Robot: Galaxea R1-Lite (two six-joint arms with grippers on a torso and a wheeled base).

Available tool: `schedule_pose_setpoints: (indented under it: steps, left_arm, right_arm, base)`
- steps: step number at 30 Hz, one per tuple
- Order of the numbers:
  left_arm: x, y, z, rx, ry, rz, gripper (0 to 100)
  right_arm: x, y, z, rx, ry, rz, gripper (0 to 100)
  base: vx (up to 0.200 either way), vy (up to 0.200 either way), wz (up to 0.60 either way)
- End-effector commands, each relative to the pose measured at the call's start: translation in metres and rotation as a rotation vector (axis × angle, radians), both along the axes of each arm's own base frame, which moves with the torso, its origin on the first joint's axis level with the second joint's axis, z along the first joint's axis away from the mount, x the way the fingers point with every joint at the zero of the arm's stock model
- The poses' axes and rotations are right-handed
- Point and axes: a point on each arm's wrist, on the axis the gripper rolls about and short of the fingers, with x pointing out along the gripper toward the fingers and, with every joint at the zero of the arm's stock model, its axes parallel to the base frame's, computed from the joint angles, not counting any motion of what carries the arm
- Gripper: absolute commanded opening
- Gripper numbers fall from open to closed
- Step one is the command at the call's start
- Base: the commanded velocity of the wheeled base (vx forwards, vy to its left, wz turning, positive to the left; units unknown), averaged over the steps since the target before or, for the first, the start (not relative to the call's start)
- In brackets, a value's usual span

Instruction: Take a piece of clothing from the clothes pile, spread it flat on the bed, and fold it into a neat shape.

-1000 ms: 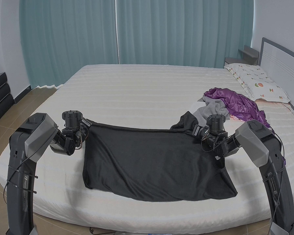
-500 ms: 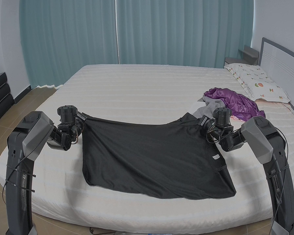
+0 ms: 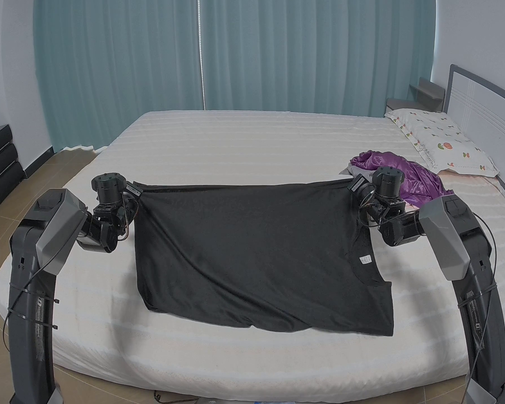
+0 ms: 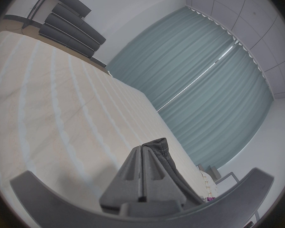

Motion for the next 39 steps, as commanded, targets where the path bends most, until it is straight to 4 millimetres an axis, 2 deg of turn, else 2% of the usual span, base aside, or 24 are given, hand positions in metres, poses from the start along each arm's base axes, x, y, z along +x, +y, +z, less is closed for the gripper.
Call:
schedule_pose_setpoints:
  steps: [1, 3, 4, 5, 8, 9, 13, 14, 16, 17, 22, 23, 26, 27, 29, 34, 35, 37, 39]
  left_arm:
    - [0.001, 0.000, -0.006, -0.001, -0.005, -0.004, 0]
    - [0.003, -0.005, -0.020, -0.002, 0.014, -0.015, 0]
    - [0.003, -0.005, -0.020, -0.002, 0.014, -0.015, 0]
    - [0.007, -0.012, -0.025, 0.001, 0.011, -0.023, 0]
    - [0.007, -0.014, -0.029, 0.001, 0.015, -0.027, 0]
    - [0.007, -0.016, -0.032, 0.000, 0.022, -0.034, 0]
    - [0.008, -0.017, -0.036, 0.000, 0.031, -0.040, 0]
    - [0.008, -0.018, -0.039, -0.001, 0.037, -0.043, 0]
    - [0.008, -0.018, -0.043, -0.001, 0.045, -0.044, 0]
    - [0.008, -0.018, -0.046, -0.001, 0.052, -0.044, 100]
    - [0.008, -0.018, -0.047, -0.001, 0.055, -0.044, 100]
    - [0.007, -0.018, -0.047, -0.002, 0.057, -0.044, 100]
    - [0.006, -0.018, -0.045, -0.003, 0.055, -0.042, 100]
    - [-0.001, -0.017, -0.045, -0.002, 0.081, -0.034, 100]
    - [-0.017, -0.016, -0.032, -0.006, 0.111, -0.043, 100]
    - [-0.061, -0.018, 0.003, -0.034, 0.116, -0.135, 100]
    - [-0.064, -0.018, 0.005, -0.035, 0.113, -0.140, 100]
    - [-0.085, -0.021, 0.019, -0.038, 0.101, -0.167, 100]
    - [-0.100, -0.027, 0.024, -0.040, 0.121, -0.183, 100]
  right_arm:
    - [0.004, -0.001, -0.001, 0.005, -0.017, -0.017, 0]
    - [0.004, 0.000, -0.015, -0.004, 0.010, -0.017, 0]
    - [0.004, 0.000, -0.015, -0.004, 0.010, -0.017, 0]
    - [0.005, 0.001, -0.027, -0.009, 0.028, -0.015, 0]
    - [0.004, 0.002, -0.035, -0.011, 0.045, -0.014, 0]
    - [0.004, 0.002, -0.043, -0.014, 0.062, -0.014, 0]
    - [0.004, 0.002, -0.048, -0.016, 0.074, -0.012, 0]
    - [0.003, 0.002, -0.056, -0.018, 0.089, -0.012, 100]
    - [0.003, 0.002, -0.060, -0.020, 0.096, -0.012, 100]
    - [0.003, 0.003, -0.064, -0.022, 0.102, -0.010, 100]
    - [0.002, 0.003, -0.060, -0.016, 0.093, -0.009, 100]
    - [0.001, -0.001, -0.049, -0.009, 0.081, -0.018, 100]
    - [-0.002, -0.004, -0.038, -0.006, 0.080, -0.021, 100]
    - [-0.017, -0.009, -0.023, 0.028, 0.099, -0.025, 100]
    - [-0.037, -0.010, -0.014, 0.060, 0.120, -0.008, 100]
    - [-0.092, -0.014, -0.007, 0.074, 0.187, 0.059, 100]
    - [-0.095, -0.014, -0.006, 0.074, 0.191, 0.062, 100]
    - [-0.128, -0.017, -0.002, 0.083, 0.217, 0.077, 100]
    - [-0.152, -0.017, -0.003, 0.085, 0.229, 0.096, 100]
  base:
    - [0.000, 0.000, 0.00]
    - [0.000, 0.000, 0.00]
    - [0.000, 0.000, 0.00]
    - [0.000, 0.000, 0.00]
    - [0.000, 0.000, 0.00]
    - [0.000, 0.000, 0.00]
    - [0.000, 0.000, 0.00]
    - [0.000, 0.000, 0.00]
    - [0.000, 0.000, 0.00]
    - [0.000, 0.000, 0.00]
    - [0.000, 0.000, 0.00]
    - [0.000, 0.000, 0.00]
    - [0.000, 0.000, 0.00]
    - [0.000, 0.000, 0.00]
    - [0.000, 0.000, 0.00]
    - [0.000, 0.000, 0.00]
    - [0.000, 0.000, 0.00]
    - [0.000, 0.000, 0.00]
    - [0.000, 0.000, 0.00]
